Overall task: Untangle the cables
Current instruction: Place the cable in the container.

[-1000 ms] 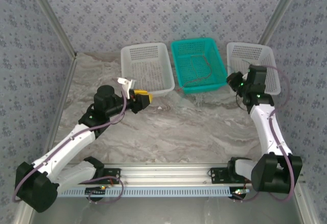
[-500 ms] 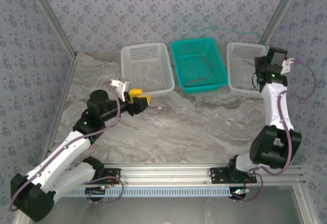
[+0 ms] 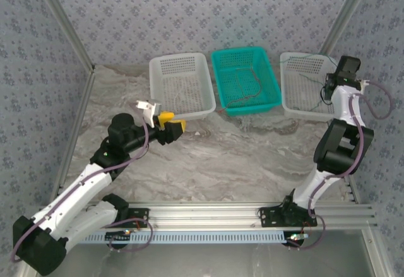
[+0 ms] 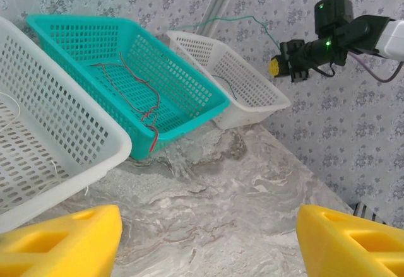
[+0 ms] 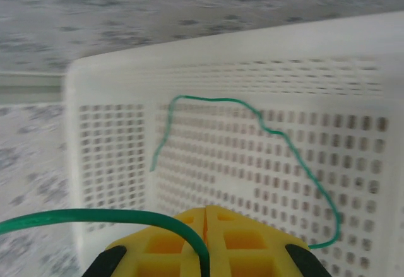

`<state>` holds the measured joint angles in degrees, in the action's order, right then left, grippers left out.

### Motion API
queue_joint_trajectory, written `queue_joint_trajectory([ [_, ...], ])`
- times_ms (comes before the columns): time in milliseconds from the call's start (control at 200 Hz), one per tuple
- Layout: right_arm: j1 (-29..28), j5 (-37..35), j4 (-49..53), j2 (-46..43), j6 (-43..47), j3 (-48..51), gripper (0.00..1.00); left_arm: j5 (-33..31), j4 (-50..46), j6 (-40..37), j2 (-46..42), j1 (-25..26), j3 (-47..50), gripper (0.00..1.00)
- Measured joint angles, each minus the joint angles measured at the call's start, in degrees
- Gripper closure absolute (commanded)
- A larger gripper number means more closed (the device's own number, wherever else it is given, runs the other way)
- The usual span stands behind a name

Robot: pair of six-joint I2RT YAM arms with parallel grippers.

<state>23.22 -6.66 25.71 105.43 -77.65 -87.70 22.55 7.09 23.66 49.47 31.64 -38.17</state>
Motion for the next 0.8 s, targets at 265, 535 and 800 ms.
queue_joint_trajectory([
  [265, 0.5, -1.9, 10.0, 4.6, -4.3, -1.8, 1.0, -0.3, 0.0, 0.0, 0.1, 0.4, 0.0, 0.26],
  [535, -2.5, -12.7, 25.9, 6.7, -4.5, -10.8, 1.0, -0.9, 0.2, 0.0, 0.9, 0.6, 0.0, 0.26],
  [800, -1.5, -15.4, 28.5, 6.7, -1.1, -10.4, 0.64, -1.0, 0.3, 0.0, 2.0, 0.7, 0.0, 0.26],
])
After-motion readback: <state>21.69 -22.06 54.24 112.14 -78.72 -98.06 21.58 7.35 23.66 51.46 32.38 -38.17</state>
